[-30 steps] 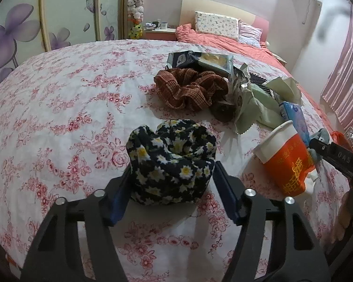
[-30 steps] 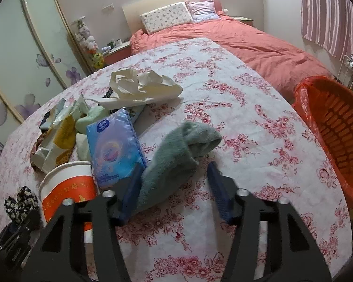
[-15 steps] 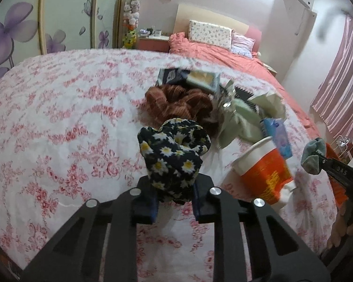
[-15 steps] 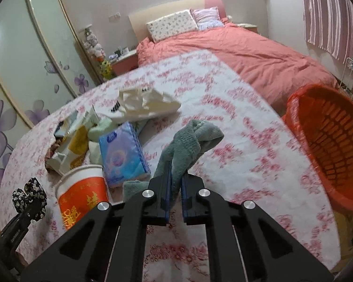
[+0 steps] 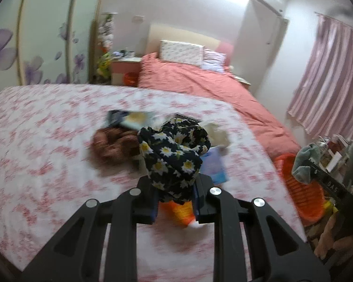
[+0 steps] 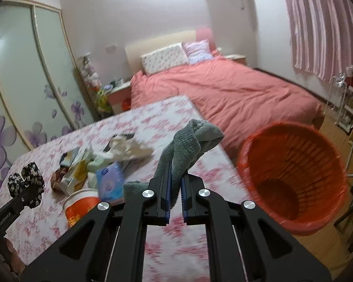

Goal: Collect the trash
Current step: 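Carry the towel with the right tool while the left tool carries the daisy cloth to the basket, then open the right tool over the orange basket while the left tool releases its cloth there, then grasp the orange-and-white paper cup with the left tool while the right tool returns to the bed, then grasp the blue tissue pack with the right tool while the left tool holds the cup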

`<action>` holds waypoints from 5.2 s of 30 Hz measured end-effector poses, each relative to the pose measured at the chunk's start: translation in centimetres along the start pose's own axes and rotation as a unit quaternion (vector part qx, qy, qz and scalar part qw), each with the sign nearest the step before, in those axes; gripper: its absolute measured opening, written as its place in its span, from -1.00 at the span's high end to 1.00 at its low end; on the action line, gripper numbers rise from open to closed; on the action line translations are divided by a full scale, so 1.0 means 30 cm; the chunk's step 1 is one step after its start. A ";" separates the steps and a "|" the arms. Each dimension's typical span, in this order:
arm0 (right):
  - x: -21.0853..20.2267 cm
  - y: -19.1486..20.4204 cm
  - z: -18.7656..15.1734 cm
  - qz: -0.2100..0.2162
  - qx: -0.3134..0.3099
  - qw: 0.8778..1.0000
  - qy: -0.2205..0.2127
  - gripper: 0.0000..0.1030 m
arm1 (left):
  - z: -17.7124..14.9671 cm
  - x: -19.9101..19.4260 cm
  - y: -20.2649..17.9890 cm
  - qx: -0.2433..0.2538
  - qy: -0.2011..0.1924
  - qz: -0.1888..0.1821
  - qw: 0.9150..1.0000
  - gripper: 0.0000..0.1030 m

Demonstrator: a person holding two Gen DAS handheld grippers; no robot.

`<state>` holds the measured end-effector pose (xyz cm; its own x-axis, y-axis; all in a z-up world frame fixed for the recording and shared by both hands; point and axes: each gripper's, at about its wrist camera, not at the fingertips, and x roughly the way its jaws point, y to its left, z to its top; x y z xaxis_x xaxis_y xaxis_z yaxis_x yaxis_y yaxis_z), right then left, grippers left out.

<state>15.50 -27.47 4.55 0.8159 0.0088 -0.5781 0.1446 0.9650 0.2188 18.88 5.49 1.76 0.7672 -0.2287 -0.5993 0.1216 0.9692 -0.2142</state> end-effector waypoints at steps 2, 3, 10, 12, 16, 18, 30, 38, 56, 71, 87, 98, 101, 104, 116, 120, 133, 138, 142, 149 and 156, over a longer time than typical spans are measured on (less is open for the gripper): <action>-0.023 -0.037 0.013 -0.009 0.001 1.000 -0.013 0.86 | 0.011 0.005 -0.075 0.015 -0.002 -0.018 1.000 0.57; -0.032 -0.055 0.018 -0.014 0.001 1.000 -0.019 0.86 | 0.013 0.010 -0.115 0.024 -0.003 -0.026 0.999 0.57; -0.058 -0.198 0.045 -0.058 0.011 0.997 -0.054 0.86 | 0.016 0.079 -0.386 0.072 0.009 -0.089 0.993 0.57; -0.050 -0.248 0.049 -0.070 0.019 0.996 -0.057 0.86 | 0.012 0.116 -0.473 0.086 0.018 -0.109 0.990 0.57; -0.029 -0.335 0.040 -0.088 0.035 0.994 -0.059 0.86 | -0.007 0.180 -0.612 0.111 0.033 -0.139 0.983 0.57; -0.015 -0.383 0.037 -0.096 0.045 0.993 -0.058 0.86 | -0.019 0.220 -0.688 0.124 0.043 -0.156 0.979 0.57; 0.056 -0.594 0.025 -0.108 0.077 0.990 -0.045 0.85 | -0.088 0.475 -1.003 0.173 0.099 -0.206 0.958 0.56; 0.073 -0.626 -0.003 -0.103 0.080 0.991 -0.037 0.16 | -0.117 0.546 -1.009 0.172 0.118 -0.182 0.961 0.10; 0.018 -0.529 0.022 -0.091 0.070 0.993 -0.027 0.05 | -0.112 0.377 -0.730 0.156 0.094 -0.098 0.978 -0.27; 0.045 -0.196 -0.071 -0.019 -0.003 1.000 0.013 -0.23 | -0.137 0.155 -0.160 0.055 0.044 0.076 0.995 -0.81; 0.102 -0.031 -0.150 0.000 -0.047 0.998 0.052 -0.48 | -0.181 0.282 -0.104 0.019 0.098 0.102 0.990 -0.87; 0.138 -0.006 -0.167 0.003 -0.051 0.997 0.066 -0.48 | -0.181 0.358 -0.058 -0.006 0.122 0.104 0.987 -0.62; 0.146 0.007 -0.170 0.006 -0.052 0.996 0.069 -0.48 | -0.169 0.357 -0.044 -0.004 0.117 0.092 0.989 -0.46; 0.154 0.029 -0.174 0.010 -0.058 0.996 0.073 -0.48 | -0.168 0.343 -0.018 -0.004 0.117 0.084 0.990 -0.46; 0.232 0.224 -0.164 0.057 -0.080 0.992 0.083 -0.48 | -0.161 0.201 0.224 -0.010 0.087 0.126 0.988 -0.46; 0.285 0.305 -0.155 0.076 -0.086 0.989 0.092 -0.48 | -0.136 0.185 0.315 -0.026 0.080 0.142 0.986 -0.46; 0.431 0.404 -0.158 0.057 -0.093 0.985 0.136 -0.44 | -0.111 0.241 0.450 -0.057 0.097 0.147 0.983 -0.46; 0.428 0.402 -0.157 0.056 -0.093 0.985 0.135 -0.43 | -0.107 0.246 0.456 -0.060 0.096 0.146 0.983 -0.46; 0.423 0.411 -0.154 0.056 -0.101 0.985 0.125 -0.39 | -0.107 0.249 0.457 -0.059 0.097 0.149 0.982 -0.46; 0.440 0.412 -0.152 0.061 -0.099 0.984 0.135 -0.11 | -0.087 0.268 0.472 -0.061 0.097 0.159 0.981 -0.46; 0.419 0.399 -0.153 0.061 -0.098 0.985 0.128 -0.05 | -0.085 0.257 0.470 -0.060 0.091 0.156 0.982 -0.45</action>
<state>24.91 -14.59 -3.70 0.6489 0.1688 -0.7419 -0.0766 0.9846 0.1570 24.91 17.15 -7.83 0.6280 0.0548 -0.7763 -0.1858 0.9792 -0.0811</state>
